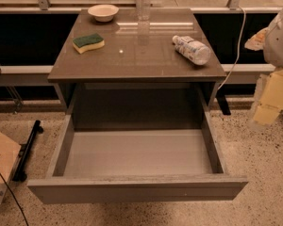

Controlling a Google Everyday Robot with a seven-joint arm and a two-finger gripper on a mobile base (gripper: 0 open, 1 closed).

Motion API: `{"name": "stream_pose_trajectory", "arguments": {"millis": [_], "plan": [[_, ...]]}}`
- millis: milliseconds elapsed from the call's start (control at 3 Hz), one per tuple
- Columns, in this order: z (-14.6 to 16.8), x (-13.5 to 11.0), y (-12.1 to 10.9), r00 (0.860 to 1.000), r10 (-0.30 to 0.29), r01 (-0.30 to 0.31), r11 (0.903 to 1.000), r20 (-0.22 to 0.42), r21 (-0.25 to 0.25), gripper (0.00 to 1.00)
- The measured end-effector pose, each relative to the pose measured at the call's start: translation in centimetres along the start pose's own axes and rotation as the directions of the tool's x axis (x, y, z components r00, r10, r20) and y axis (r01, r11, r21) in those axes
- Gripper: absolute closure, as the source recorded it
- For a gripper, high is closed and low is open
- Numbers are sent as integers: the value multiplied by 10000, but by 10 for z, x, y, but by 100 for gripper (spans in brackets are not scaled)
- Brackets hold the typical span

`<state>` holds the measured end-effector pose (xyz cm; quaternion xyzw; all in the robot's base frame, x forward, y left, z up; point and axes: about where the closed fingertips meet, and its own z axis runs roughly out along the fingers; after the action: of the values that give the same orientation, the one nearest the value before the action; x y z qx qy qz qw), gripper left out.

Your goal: Close top drawer

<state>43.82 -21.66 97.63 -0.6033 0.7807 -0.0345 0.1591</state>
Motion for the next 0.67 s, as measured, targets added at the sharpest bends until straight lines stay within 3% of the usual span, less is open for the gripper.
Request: {"name": "stream_pose_trajectory", "arguments": {"millis": [333, 667], "plan": [[0, 0, 0, 10000, 0, 0, 10000, 0, 0, 0], [-2, -1, 0, 10000, -20, 20, 10000, 24, 70, 15]]}}
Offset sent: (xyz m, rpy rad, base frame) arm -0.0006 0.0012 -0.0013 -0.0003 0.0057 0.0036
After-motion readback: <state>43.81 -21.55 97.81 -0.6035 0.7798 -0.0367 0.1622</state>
